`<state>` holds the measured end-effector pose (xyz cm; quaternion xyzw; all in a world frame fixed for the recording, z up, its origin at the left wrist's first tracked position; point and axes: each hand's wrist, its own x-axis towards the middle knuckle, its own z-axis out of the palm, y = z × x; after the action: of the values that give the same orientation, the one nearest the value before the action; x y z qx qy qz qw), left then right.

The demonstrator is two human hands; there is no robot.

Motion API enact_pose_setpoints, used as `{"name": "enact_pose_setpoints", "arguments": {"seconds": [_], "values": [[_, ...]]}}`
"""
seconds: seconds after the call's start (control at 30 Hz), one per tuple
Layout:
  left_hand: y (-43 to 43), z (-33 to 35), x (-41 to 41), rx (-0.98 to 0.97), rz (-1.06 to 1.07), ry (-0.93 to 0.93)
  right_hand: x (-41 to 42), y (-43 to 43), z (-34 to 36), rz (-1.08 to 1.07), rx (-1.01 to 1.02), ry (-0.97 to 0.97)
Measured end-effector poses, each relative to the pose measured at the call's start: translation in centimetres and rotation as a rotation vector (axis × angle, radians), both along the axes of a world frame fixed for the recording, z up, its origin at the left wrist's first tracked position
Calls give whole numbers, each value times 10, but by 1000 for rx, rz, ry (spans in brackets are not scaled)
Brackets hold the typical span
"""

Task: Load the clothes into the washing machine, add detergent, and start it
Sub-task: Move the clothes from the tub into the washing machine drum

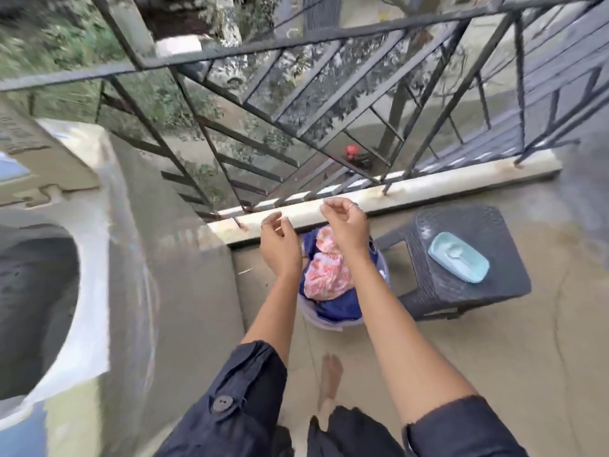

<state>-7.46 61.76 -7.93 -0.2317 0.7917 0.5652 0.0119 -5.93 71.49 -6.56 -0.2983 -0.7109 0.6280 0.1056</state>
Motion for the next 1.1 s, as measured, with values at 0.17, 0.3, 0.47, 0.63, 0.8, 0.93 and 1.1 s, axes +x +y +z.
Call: {"name": "enact_pose_setpoints", "arguments": {"seconds": [0.17, 0.3, 0.47, 0.63, 0.8, 0.93, 1.1], "values": [[32, -67, -3, -58, -108, -89, 4, 53, -67, -111, -23, -124], [41, -139, 0, -207, -154, -248, 3, 74, -140, -213, -33, -230], [55, -220, 1, -288, -163, -427, -7, 75, -224, -208, -10, -367], [60, -284, 2, -193, -78, -708, -17, 75, -293, -44, 162, -440], [59, -339, 15, 29, -80, -817, -19, 69, -340, 196, 359, -557], [50, -346, 21, -65, -188, -737, -10, 67, -359, 143, 466, -535], [54, -302, 16, 34, -125, -518, 4, 72, -314, -101, 341, -505]]}}
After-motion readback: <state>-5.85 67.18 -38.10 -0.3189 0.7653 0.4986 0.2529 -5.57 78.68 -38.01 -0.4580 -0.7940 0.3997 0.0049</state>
